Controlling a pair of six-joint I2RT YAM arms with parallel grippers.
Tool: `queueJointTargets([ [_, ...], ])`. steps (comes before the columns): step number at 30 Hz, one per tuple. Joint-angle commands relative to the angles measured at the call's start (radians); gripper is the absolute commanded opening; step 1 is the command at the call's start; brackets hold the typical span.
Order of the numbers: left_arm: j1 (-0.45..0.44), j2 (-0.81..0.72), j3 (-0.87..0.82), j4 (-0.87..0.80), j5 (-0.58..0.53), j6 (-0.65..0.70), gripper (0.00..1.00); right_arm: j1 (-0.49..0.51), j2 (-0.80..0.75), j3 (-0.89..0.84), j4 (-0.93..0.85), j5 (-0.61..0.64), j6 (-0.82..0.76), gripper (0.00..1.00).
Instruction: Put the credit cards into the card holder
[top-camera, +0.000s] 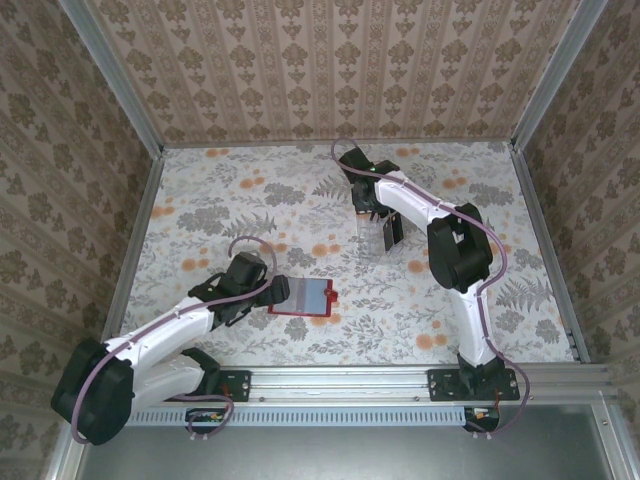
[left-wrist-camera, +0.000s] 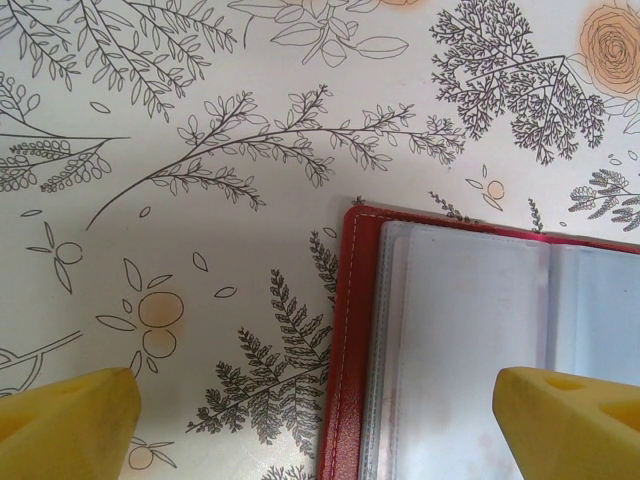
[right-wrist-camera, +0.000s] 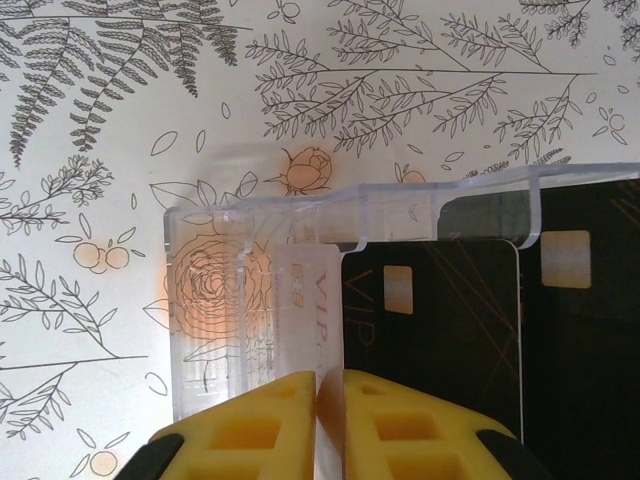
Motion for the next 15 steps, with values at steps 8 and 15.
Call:
queueJointTargets([
  [8, 0.009, -0.003, 0.02, 0.006, 0.006, 0.021, 1.0, -0.007, -0.01, 0.015, -0.027, -0.025, -0.004, 0.14],
  [15, 0.01, -0.003, 0.018, 0.007, 0.01, 0.018, 1.0, -0.01, -0.03, 0.007, -0.014, -0.053, 0.001, 0.05],
])
